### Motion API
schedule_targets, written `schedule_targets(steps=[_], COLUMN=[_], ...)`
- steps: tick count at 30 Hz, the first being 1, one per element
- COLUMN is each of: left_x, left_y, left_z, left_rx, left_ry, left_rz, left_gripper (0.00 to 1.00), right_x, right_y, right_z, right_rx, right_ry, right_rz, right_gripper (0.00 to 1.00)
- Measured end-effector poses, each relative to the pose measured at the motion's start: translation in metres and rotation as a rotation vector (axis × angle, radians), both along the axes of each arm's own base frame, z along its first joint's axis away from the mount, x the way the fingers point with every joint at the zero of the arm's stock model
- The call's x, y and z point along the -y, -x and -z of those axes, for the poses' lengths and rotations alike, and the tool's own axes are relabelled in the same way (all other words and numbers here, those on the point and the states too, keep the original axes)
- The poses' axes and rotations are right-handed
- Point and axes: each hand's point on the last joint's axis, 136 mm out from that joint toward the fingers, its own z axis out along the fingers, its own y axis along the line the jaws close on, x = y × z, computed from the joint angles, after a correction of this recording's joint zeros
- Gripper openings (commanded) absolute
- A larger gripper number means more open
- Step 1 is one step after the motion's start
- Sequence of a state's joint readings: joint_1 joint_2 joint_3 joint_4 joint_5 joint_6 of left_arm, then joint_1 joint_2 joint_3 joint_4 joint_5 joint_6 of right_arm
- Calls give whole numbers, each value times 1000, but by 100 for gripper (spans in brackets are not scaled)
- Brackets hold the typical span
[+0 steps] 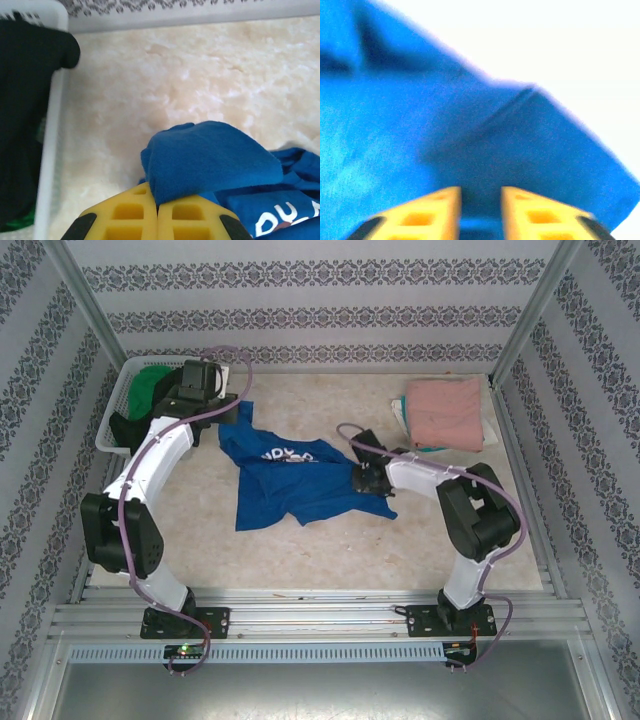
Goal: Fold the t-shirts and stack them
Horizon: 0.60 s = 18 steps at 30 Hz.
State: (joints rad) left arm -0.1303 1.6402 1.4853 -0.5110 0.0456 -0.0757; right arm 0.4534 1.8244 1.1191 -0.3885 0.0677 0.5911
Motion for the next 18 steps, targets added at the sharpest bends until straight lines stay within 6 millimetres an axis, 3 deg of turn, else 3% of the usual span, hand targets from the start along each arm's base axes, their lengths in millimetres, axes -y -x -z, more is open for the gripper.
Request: schedule_targets(steps=[4, 7, 9, 11, 13, 15, 18], left_x=[5, 8, 9, 9, 9, 10, 8], left_y=[13, 25, 30, 33, 31, 29, 24], left_z=[-4, -25, -41, -56, -62, -61, -52], left_rx=[0, 47, 91, 135, 156, 159, 140], left_ry=[80, 135, 157, 171, 179, 186, 189], left_rz=[4, 9, 12, 11, 9, 8, 3], left_gripper=[0, 0, 0, 0, 0, 0, 0], right_x=[25, 36, 29, 1, -45, -98, -169], right_y=[-54, -81, -85, -71, -42, -3, 55], right_z=[-31, -68, -92, -114, -125, -122, -98], right_rx=[67, 139, 194, 242, 281, 286, 248], right_ry=[-18, -25, -28, -52, -93, -137, -172], right_rz=[39, 46, 18, -46, -145, -261, -437], right_gripper=[1, 28, 44, 48, 55, 56, 57])
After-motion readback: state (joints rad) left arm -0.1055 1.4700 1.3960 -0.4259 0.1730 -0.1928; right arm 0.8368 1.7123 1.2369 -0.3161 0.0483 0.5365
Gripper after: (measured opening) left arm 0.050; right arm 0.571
